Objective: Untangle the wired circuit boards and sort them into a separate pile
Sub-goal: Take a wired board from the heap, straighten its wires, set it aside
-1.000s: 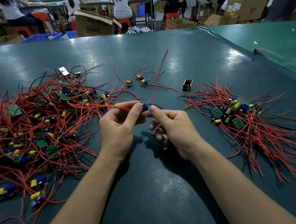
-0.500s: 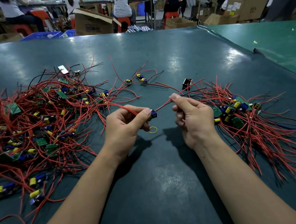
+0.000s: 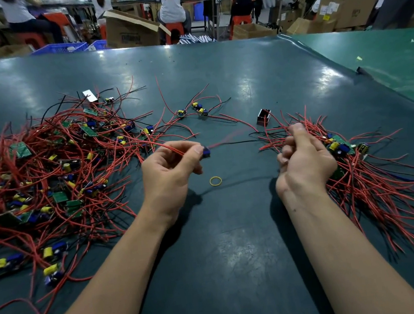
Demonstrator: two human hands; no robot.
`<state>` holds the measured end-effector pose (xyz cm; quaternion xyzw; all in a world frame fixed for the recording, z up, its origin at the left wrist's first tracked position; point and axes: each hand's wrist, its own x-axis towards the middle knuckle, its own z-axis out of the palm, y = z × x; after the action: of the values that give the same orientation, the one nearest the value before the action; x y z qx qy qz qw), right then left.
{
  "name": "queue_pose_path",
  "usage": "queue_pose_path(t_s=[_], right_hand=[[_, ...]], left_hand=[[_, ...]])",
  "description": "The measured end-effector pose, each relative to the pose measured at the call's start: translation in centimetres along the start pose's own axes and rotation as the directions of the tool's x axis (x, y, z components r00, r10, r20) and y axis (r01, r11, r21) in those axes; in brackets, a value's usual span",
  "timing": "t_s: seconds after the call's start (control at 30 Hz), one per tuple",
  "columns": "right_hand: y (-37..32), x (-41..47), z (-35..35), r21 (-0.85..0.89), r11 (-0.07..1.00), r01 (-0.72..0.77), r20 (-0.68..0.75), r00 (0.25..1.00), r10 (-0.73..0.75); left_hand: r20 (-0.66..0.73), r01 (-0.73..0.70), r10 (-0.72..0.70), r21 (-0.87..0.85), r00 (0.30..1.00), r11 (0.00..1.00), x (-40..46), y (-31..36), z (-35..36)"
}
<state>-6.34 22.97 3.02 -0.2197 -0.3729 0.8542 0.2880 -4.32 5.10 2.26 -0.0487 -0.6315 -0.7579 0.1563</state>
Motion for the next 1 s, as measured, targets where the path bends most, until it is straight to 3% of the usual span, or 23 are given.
queue_pose_path(t_s=[0.1, 0.23, 0.37, 0.47, 0.6, 0.67, 0.73, 0.87, 1.0], right_hand=[[-0.2, 0.4, -0.2, -0.004, 0.993, -0.118, 0.023, 0.993, 0.118], [1.1, -1.0, 0.2, -0.305, 0.900, -0.312, 0.270, 0.877, 0.396], [0.9, -1.7, 0.1, -0.521, 0.818, -0.244, 0.433, 0.750, 0.500], [0.6, -1.9, 0.0, -0.561, 0.816, -0.142, 0.529, 0.697, 0.485], [-0.1, -2.4, -0.1, -0.612, 0.783, -0.113, 0.624, 0.538, 0.566], [-0.1, -2.6, -0.2, -0.615, 0.783, -0.094, 0.650, 0.501, 0.571], [0.0, -2.7, -0.2, -0.609, 0.791, -0.056, 0.664, 0.510, 0.547], [-0.1, -2.5, 0.0, -0.528, 0.848, -0.046, 0.666, 0.598, 0.446], [0.0, -2.1, 0.2, -0.457, 0.888, -0.045, 0.605, 0.716, 0.347]], left_hand=[[-0.015, 0.105, -0.113, -0.273, 0.993, 0.956, 0.5, 0.3, -0.3], [0.163, 0.296, -0.249, -0.464, 0.955, 0.835, 0.3, 0.8, -0.2], [0.248, 0.366, -0.287, -0.381, 0.925, 0.849, 0.0, 1.1, -0.2], [0.306, 0.391, -0.300, -0.304, 0.904, 0.868, -0.1, 1.1, -0.1], [0.435, 0.453, -0.356, -0.140, 0.827, 0.880, -0.5, 1.0, -0.3], [0.453, 0.463, -0.389, -0.059, 0.802, 0.885, -0.6, 0.8, -0.4], [0.454, 0.437, -0.396, 0.016, 0.798, 0.900, -0.7, 0.8, -0.4], [0.444, 0.357, -0.388, 0.156, 0.808, 0.921, -1.1, 0.7, -0.2], [0.394, 0.436, -0.395, -0.015, 0.830, 0.900, -0.6, 0.6, 0.1]])
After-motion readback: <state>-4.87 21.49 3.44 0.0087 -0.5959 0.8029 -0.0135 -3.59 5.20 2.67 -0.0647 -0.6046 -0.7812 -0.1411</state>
